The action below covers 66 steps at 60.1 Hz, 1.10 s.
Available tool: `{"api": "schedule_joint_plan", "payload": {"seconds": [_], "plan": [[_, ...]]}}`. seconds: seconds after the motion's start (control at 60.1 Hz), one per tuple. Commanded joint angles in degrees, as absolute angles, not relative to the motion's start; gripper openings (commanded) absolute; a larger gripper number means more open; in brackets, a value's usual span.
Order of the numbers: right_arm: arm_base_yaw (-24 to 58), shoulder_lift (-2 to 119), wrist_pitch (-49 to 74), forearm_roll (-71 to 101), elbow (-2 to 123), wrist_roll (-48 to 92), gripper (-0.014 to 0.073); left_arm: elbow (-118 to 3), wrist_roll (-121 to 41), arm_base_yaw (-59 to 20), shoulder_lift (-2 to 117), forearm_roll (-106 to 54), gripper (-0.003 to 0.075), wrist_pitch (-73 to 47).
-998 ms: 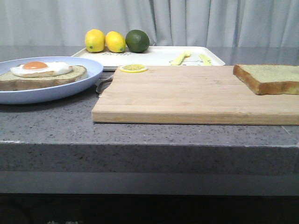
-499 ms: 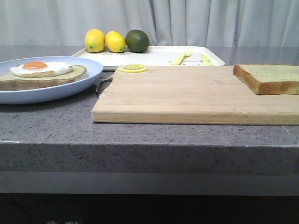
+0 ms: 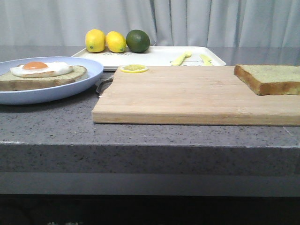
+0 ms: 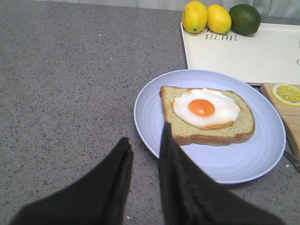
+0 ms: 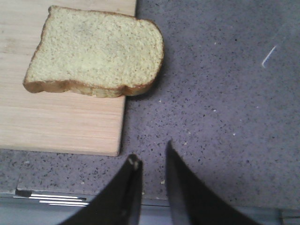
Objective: Place bread and move sandwich to tray
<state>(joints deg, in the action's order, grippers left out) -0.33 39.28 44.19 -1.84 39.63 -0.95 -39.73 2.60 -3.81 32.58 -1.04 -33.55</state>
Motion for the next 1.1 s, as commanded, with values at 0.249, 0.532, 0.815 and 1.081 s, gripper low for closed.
{"api": "schedule_joint_plan", "payload": {"seconds": [0.249,0.532,0.815,1.081], "plan": [[-0.6,39.8,39.3,-2.3,41.1,0.0,0.0592,-41.7,2.3,-3.8,33.1,-1.0,0.0504,-29.4],[-0.6,43.4,44.8,1.6,48.2,0.0,0.0592,-41.7,2.3,-5.3,33.1,-1.0,0.0504,-29.4],[-0.6,57.3,60.6,1.6,61.4,0.0,0.0592,-41.7,2.3,-11.6,33.1,0.7,0.0504,-29.2],[-9.0,67.9,65.1,8.4,65.7,5.7,0.0592,-41.7,2.3,-11.9,33.1,1.1,0.0504,-29.2]]}}
